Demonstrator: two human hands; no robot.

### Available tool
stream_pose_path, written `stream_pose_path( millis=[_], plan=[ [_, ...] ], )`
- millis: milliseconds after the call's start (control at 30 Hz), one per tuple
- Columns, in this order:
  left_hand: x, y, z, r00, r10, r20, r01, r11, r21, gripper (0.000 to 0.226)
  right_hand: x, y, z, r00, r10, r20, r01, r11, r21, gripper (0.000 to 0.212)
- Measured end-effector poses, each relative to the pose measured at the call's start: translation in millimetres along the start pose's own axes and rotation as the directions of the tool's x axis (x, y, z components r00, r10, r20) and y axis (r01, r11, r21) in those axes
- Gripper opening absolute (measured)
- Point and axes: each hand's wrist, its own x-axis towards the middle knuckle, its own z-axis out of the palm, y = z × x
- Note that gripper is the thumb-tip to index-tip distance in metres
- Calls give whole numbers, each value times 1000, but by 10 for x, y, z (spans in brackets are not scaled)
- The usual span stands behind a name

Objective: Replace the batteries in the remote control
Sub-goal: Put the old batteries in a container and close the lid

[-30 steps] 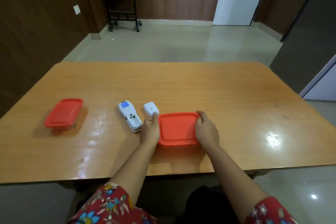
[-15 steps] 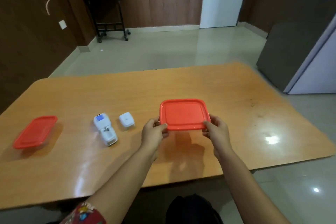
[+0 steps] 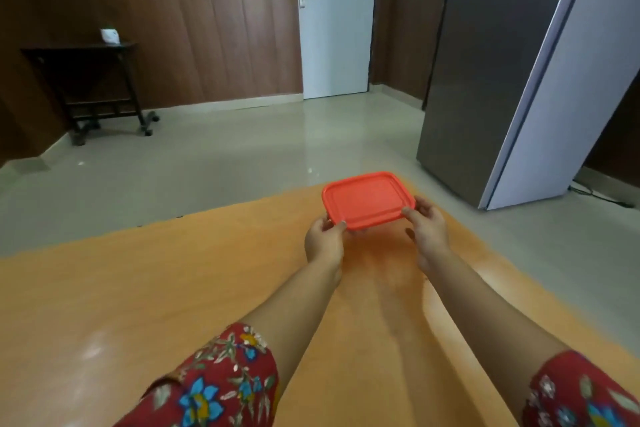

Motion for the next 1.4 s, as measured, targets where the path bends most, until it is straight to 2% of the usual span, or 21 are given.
stream_pose_path(
  millis=[100, 267, 367, 467, 733, 933, 1000, 1067, 1133, 1233, 1300, 1400],
  plan=[
    [413, -114, 211, 999, 33, 15, -33, 999, 13, 40, 455, 152, 99, 1000, -25, 0, 25, 1000, 6, 42],
    [876, -189, 375, 995, 92, 34, -93, 995, 47, 36, 931, 305, 293, 995, -97, 28, 98, 994, -44, 43],
    [1040, -159, 391, 989, 112, 99, -120, 989, 82, 35, 1043, 312, 340, 994, -62, 87, 72, 991, -113, 45],
    [1129, -118, 393, 984, 67, 162, -87, 989, 118, 29, 1078, 291, 346, 993, -37, 113, 53, 987, -149, 51],
    [1209, -106, 422, 981, -9, 192, -26, 983, 179, 39, 1015, 318, 380, 997, -73, 24, 77, 981, -179, 54],
    [1166, -128, 398, 979, 13, 203, -38, 992, 119, 34, 987, 338, 388, 997, -71, 6, 71, 974, -213, 57],
    [1113, -143, 361, 989, 6, 151, -17, 997, 74, 36, 942, 328, 370, 998, -57, -4, 54, 966, -252, 63],
    [994, -141, 258, 999, -31, 29, 30, 999, 21, 40, 785, 306, 339, 998, -55, -24, 47, 962, -270, 60],
    [775, -104, 91, 998, -51, -38, 49, 998, -45, 32, 512, 288, 293, 995, -71, -74, 55, 980, -193, 45],
    [175, 25, -312, 995, -90, 29, 93, 991, -99, 22, -199, 185, 178, 998, -29, -55, 26, 998, -58, 26],
    [-314, 158, -652, 991, -106, 75, 111, 991, -69, 18, -792, 61, 68, 998, 60, 0, -60, 998, -6, 24],
    [-1009, 280, -1203, 989, -134, 65, 133, 991, 12, 17, -1711, -123, -94, 979, 195, 57, -197, 979, 41, 22]
  ],
)
